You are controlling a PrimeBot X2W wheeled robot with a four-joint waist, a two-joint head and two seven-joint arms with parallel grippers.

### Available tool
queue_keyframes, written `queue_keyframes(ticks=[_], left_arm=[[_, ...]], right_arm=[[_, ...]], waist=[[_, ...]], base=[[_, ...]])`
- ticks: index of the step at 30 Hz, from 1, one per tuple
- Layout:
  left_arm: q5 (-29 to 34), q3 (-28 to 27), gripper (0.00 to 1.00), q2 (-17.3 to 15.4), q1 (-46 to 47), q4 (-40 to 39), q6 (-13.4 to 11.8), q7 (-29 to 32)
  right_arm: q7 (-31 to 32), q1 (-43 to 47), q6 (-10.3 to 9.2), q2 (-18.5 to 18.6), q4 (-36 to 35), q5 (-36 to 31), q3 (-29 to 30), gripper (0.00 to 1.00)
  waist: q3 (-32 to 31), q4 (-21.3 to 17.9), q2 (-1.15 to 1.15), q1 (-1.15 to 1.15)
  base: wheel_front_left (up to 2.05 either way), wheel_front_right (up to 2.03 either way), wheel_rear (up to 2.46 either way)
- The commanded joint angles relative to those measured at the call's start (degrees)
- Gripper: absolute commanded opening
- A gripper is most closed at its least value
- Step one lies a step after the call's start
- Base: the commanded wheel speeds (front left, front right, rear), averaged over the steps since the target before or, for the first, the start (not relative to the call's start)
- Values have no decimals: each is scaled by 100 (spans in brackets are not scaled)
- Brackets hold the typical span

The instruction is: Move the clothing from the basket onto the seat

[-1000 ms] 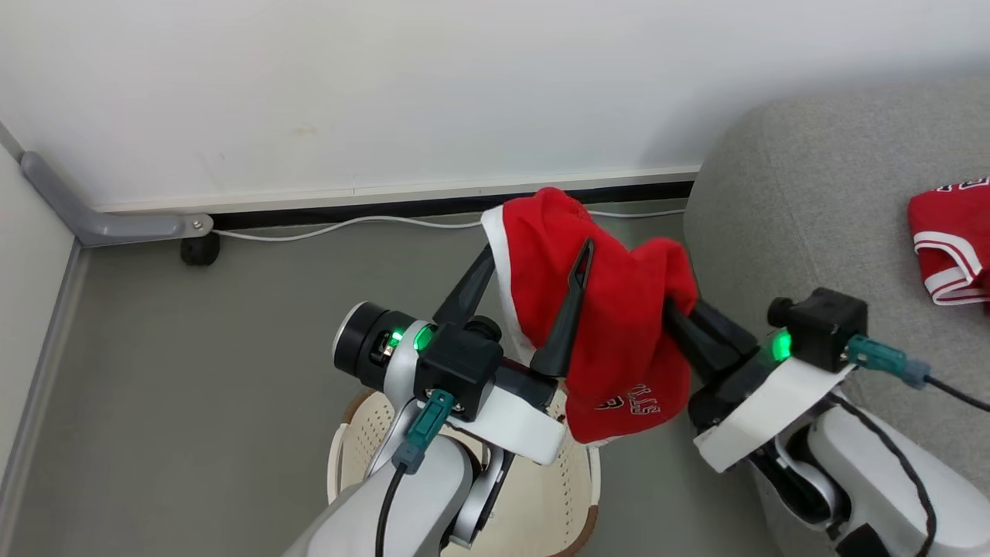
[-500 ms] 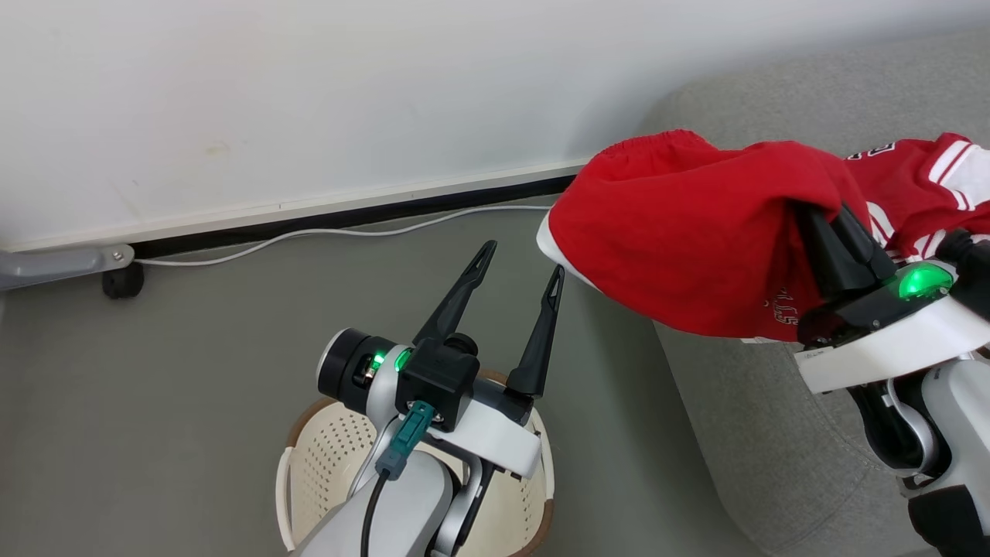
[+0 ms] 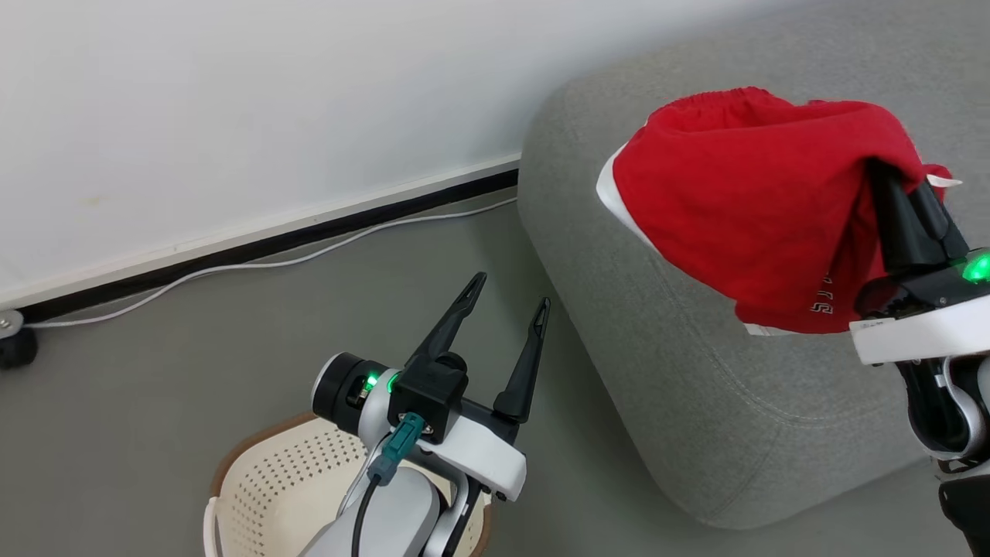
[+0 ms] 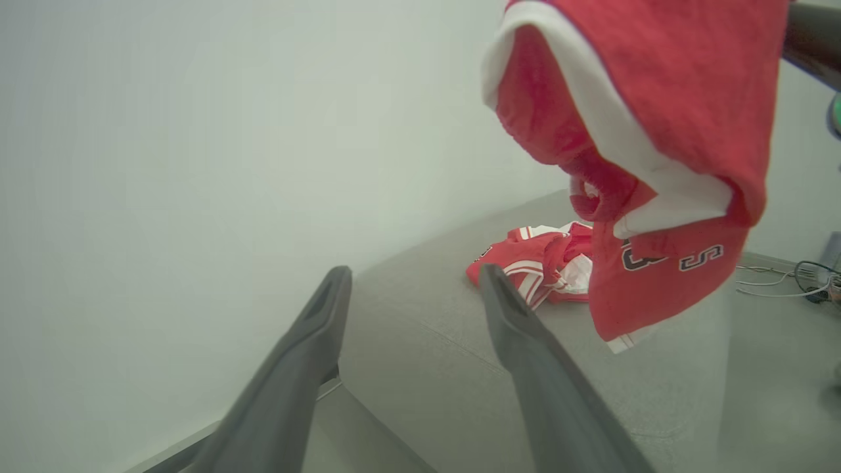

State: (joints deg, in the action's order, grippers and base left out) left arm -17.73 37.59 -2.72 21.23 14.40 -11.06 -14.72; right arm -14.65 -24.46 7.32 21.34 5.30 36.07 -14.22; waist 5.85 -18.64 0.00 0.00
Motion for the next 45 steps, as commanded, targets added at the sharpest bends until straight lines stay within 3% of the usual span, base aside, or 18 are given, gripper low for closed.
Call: queue_keyframes(ticks=[1,15,25,34,38,45], left_arm=[[-14,-215,100,-16,34,-111,60,-28],[12,-375,100,-16,-54,-36,189,-28],[-62,-101,100,-16,222,58,225,-28],[-22,168,100,-16,494,133,105,-28],[23,282,100,-16,615,169,24,-28],[61,706,100,-16,1151,297,-176,-28]], right_arm=[[-35,25,17,58,-152,-10,12,0],[-35,172,17,41,-96,3,523,0],[-35,417,17,89,-250,21,1228,0],[-35,197,17,133,10,-133,1680,0],[-35,-88,17,236,192,-189,1733,0],[-35,-841,17,735,732,-165,1892,0]], waist=[[-5,-210,0,0],[37,-1161,0,0],[254,-1246,0,0],[668,-1272,0,0],[902,-1254,0,0],[1599,-934,0,0]], base=[[0,0,0],[0,0,0],[0,0,0],[0,0,0],[0,0,0],[0,0,0]])
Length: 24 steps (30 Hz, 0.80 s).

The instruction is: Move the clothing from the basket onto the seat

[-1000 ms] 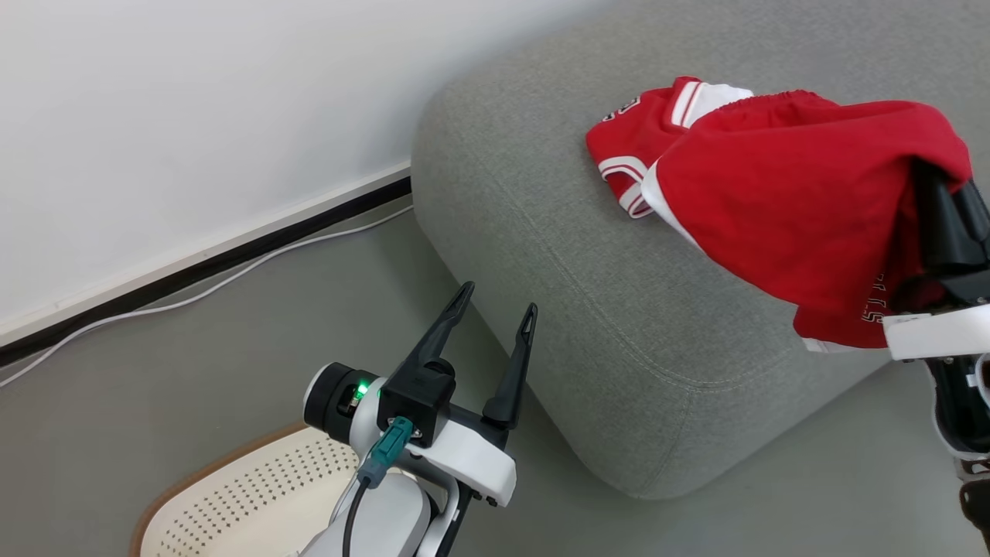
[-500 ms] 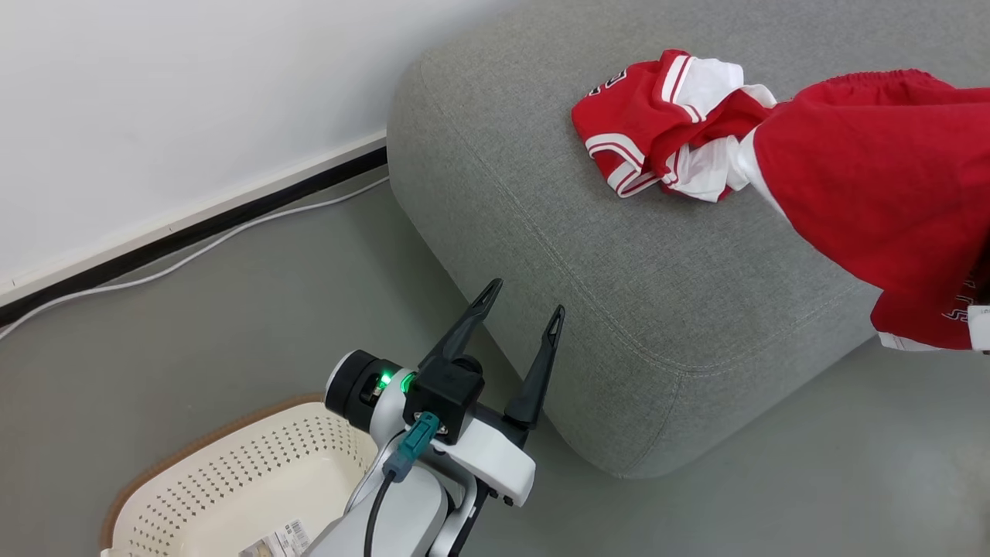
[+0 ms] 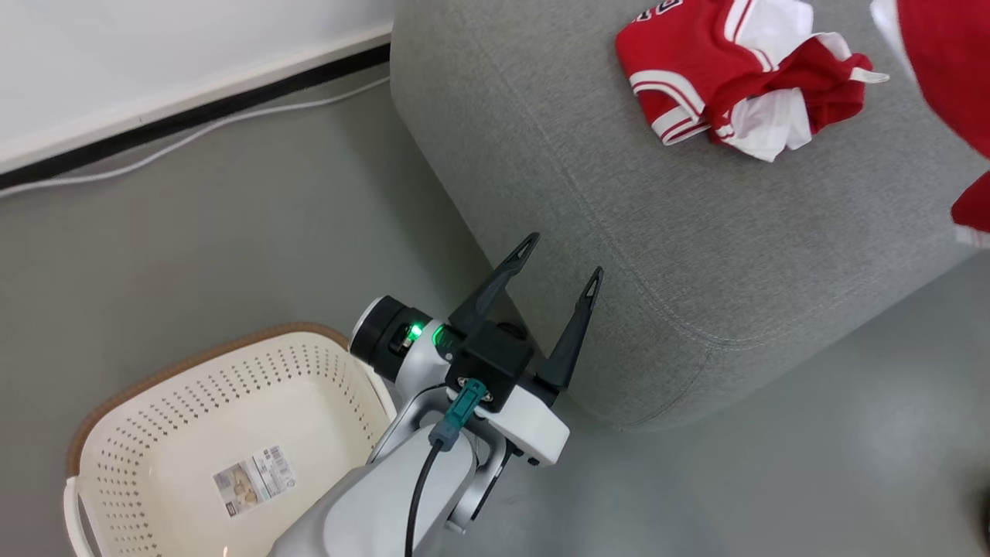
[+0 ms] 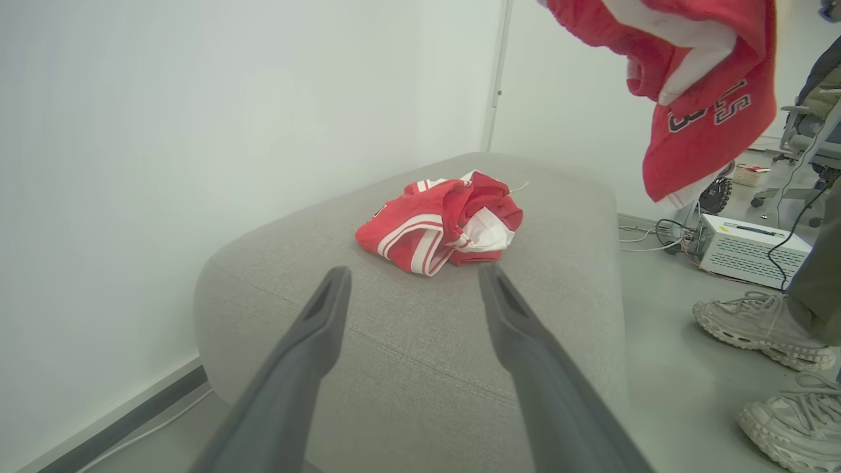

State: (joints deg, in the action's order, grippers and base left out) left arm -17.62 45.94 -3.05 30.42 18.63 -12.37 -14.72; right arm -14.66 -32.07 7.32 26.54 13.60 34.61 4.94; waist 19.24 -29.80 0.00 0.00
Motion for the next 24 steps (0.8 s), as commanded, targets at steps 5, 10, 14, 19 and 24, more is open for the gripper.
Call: queue_keyframes(ticks=[5,10,14,19,24], left_arm=[[-11,216,100,17,697,-83,-224,-28],[-108,588,100,17,1081,-88,-404,-28],[-201,857,100,17,1292,-136,-580,-28],[-325,1173,100,17,1444,-196,-780,-28],[-411,1407,100,17,1556,-336,-997,-28]], right_arm=[[-34,-574,17,597,313,-58,78,0],[-34,-1093,17,1008,889,-19,145,0],[-34,-1527,17,1387,1391,-74,276,0],[-34,-1973,17,1726,1994,-173,479,0],[-34,-2278,17,1891,2567,-187,507,0]], waist=[[751,447,0,0],[1151,742,0,0],[1424,1018,0,0],[1743,1360,0,0],[1991,1721,0,0]], base=[[0,0,0],[0,0,0],[0,0,0],[0,0,0],[0,0,0]])
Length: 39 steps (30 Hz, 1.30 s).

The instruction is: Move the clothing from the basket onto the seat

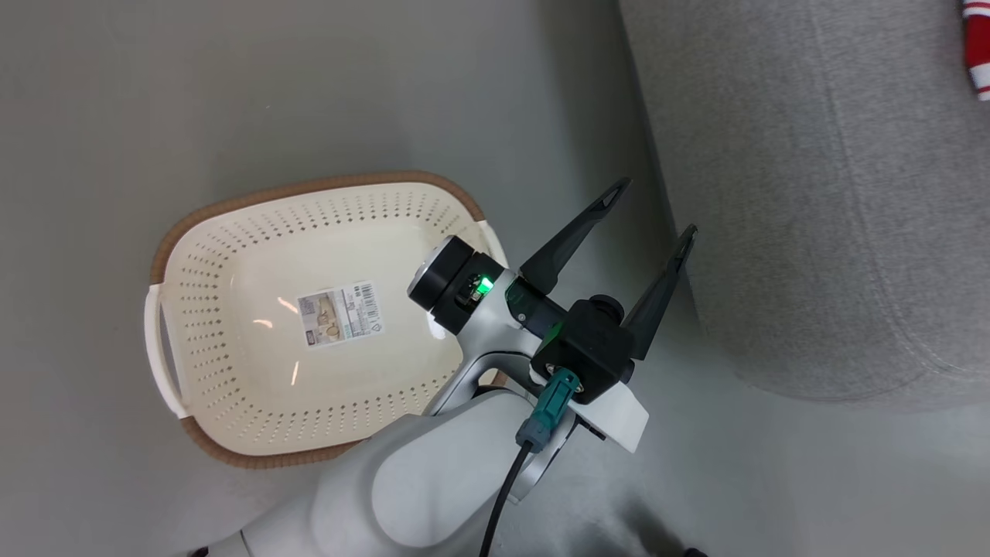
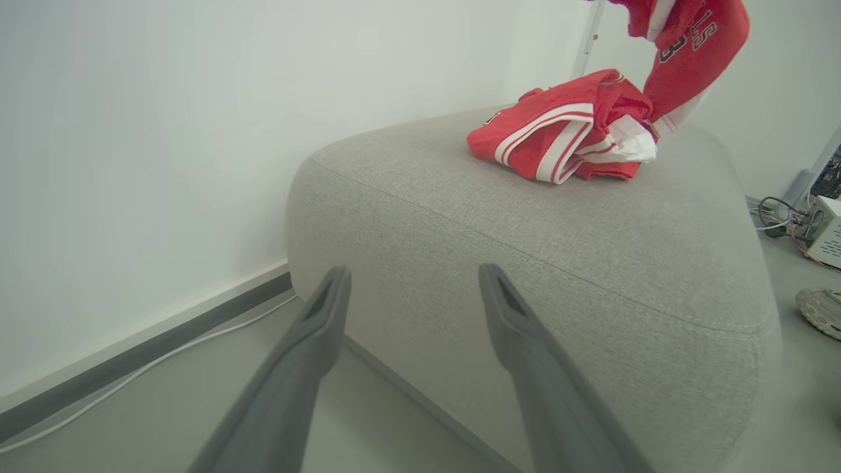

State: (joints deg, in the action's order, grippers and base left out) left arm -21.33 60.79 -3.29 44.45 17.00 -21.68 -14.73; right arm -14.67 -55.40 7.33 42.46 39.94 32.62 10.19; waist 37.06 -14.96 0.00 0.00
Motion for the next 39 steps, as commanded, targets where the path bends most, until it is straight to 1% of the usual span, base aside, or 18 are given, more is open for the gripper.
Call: queue_keyframes(ticks=[1,7,8,9,10,11,18,23,26,34,37,39], left_arm=[[-49,-52,100,41,171,-205,-113,-27],[-109,71,100,41,213,-356,-268,-27],[-117,74,100,41,209,-372,-284,-27],[-123,72,100,41,203,-382,-297,-27],[-130,64,100,41,193,-388,-305,-27],[-139,53,100,41,179,-389,-309,-27],[-166,-74,100,41,65,-364,-298,-27],[-138,-264,100,41,-116,-325,-254,-27],[-116,-403,100,41,-274,-343,-219,-27],[-47,-910,100,41,-858,-400,-70,-27],[8,-1181,100,41,-1128,-423,-22,-27],[64,-1489,100,41,-1421,-412,63,-27]], right_arm=[[-33,23,16,295,-15,45,-56,0],[-33,196,16,185,332,319,-398,0],[-33,256,16,150,409,388,-474,9],[-33,305,16,123,450,459,-521,39],[-33,375,16,104,473,498,-592,88],[-33,453,16,67,502,569,-659,100],[-33,923,16,-137,367,875,-966,100],[-33,1372,16,-259,-20,921,-1216,100],[-33,1591,16,-350,-245,927,-1249,100],[-33,2015,16,-530,-771,788,-1558,100],[-33,2119,16,-621,-931,738,-1674,100],[-33,2219,16,-737,-1066,684,-1785,100]], waist=[[251,295,0,0],[309,530,0,0],[295,548,0,0],[280,560,0,0],[251,566,0,0],[222,568,0,0],[-25,525,0,0],[-346,474,0,0],[-595,490,0,0],[-1249,684,0,0],[-1492,790,0,0],[-1745,900,0,0]], base=[[0,0,0],[0,0,0],[0,0,0],[0,0,0],[0,0,0],[0,0,0],[0,0,0],[0,0,0],[0,0,0],[0,0,0],[0,0,0],[0,0,0]])
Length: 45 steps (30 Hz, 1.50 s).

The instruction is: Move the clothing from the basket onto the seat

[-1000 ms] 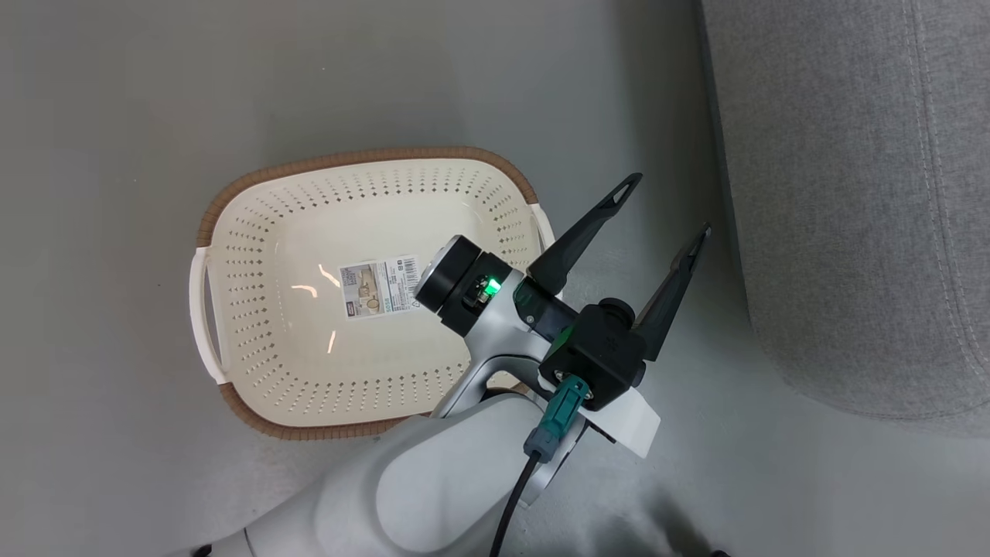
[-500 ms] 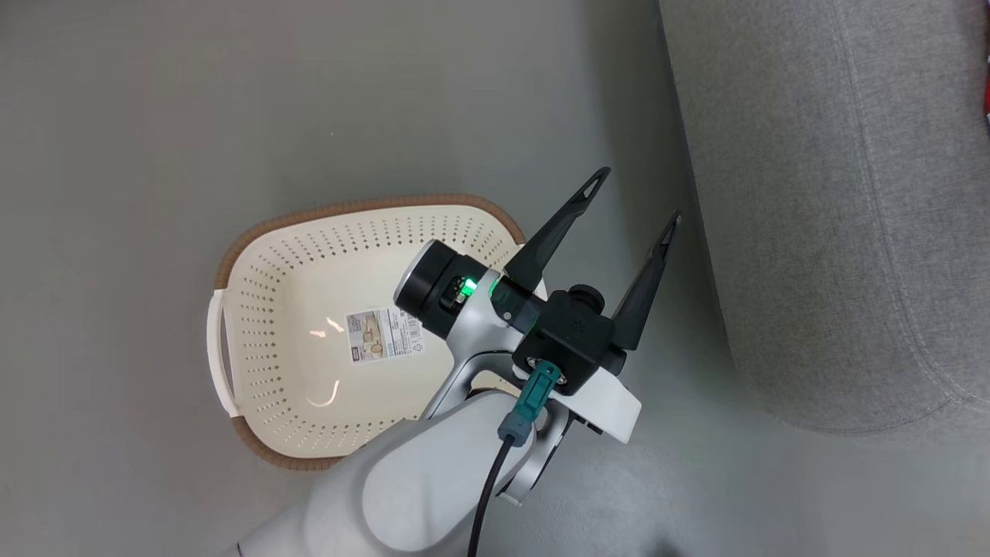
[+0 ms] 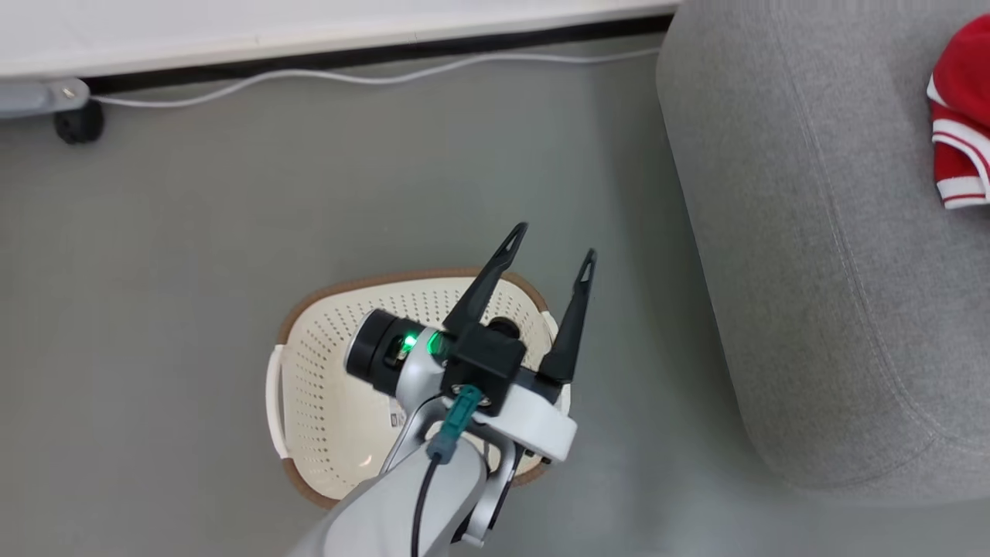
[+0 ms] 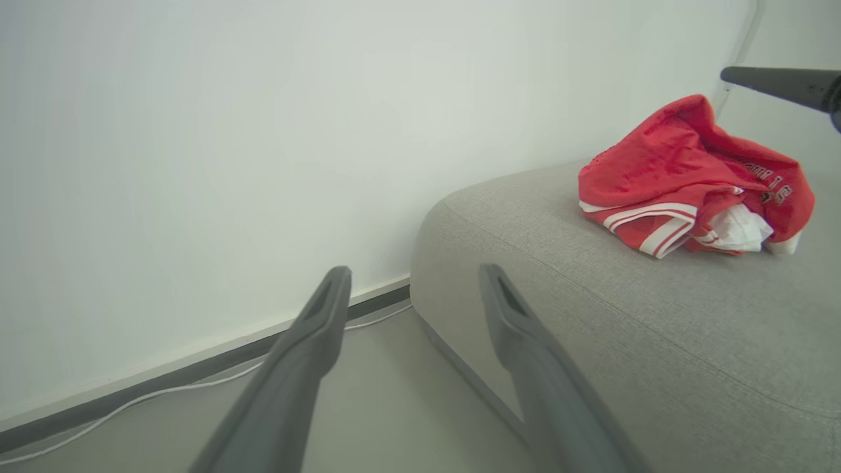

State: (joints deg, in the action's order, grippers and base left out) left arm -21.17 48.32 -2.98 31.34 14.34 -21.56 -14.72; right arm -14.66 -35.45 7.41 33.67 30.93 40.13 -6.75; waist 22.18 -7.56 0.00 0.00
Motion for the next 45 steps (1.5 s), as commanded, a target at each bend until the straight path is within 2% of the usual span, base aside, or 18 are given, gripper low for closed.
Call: queue_keyframes(ticks=[1,10,17,34,38,45], left_arm=[[67,-366,100,11,-208,-146,84,-28],[338,-1493,100,11,-1011,-48,491,-28],[633,-2456,100,-3,-1578,47,759,-28],[988,-4242,100,-163,-2729,90,1168,-28],[1072,-4490,100,-106,-3003,-7,1145,-28],[1106,-4408,100,-1,-3636,-448,765,-28]], right_arm=[[-34,258,8,105,-210,-96,-129,100],[-34,659,8,-303,-546,-332,-366,100],[-34,1045,8,-629,-838,-556,-436,100],[-34,2243,8,-1447,-1306,-983,-567,100],[-34,2514,8,-1559,-1405,-1094,-595,100],[-34,2867,8,-1667,-1426,-1333,-620,100]], waist=[[-342,200,0,0],[-1078,571,0,0],[-1443,720,0,0],[-2149,695,0,0],[-2224,656,0,0],[-2333,561,0,0]], base=[[0,0,0],[0,0,0],[0,0,0],[0,0,0],[0,0,0],[0,0,0]])
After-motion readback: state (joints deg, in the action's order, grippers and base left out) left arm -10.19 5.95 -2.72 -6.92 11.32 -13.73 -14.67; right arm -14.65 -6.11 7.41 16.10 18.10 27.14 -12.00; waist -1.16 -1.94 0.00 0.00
